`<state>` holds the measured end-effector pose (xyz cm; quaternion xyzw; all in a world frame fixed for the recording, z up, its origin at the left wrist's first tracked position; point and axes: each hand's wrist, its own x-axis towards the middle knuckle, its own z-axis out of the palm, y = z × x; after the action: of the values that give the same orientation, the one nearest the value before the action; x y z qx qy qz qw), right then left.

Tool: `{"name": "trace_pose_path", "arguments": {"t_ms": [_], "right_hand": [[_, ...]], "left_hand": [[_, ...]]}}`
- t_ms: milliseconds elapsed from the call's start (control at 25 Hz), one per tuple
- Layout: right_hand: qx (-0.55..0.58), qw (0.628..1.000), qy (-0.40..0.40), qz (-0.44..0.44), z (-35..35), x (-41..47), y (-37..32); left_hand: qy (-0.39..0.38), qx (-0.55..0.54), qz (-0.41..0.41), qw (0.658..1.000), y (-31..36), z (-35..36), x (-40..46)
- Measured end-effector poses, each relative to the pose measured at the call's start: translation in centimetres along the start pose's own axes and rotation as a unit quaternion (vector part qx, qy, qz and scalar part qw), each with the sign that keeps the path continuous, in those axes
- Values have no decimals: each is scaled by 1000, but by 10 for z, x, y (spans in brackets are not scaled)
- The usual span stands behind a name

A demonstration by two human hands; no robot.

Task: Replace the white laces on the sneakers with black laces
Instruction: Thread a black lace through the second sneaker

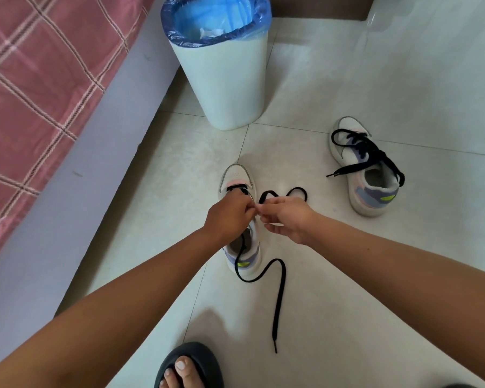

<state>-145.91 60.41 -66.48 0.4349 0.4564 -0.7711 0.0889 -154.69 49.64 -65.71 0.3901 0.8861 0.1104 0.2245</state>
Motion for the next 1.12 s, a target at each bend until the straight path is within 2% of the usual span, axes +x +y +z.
{"name": "trace_pose_path", "arguments": {"t_ms": [200,280,760,1040,1120], "right_hand": [[50,997,51,-22,6,4,2],[63,996,53,-19,9,4,5],[29,998,56,-25,9,4,8],[-1,994,85,-65,12,6,15],[-40,992,88,-84,11,7,13]], "left_hand": [[41,-70,-40,996,-13,-1,-7],[41,-66,-61,995,-20,-1,-10],[28,-104,-74,991,-22,12,-6],[24,-117,-68,990,-23,12,-7],[28,-121,-68,990,-23,11,-8]]}}
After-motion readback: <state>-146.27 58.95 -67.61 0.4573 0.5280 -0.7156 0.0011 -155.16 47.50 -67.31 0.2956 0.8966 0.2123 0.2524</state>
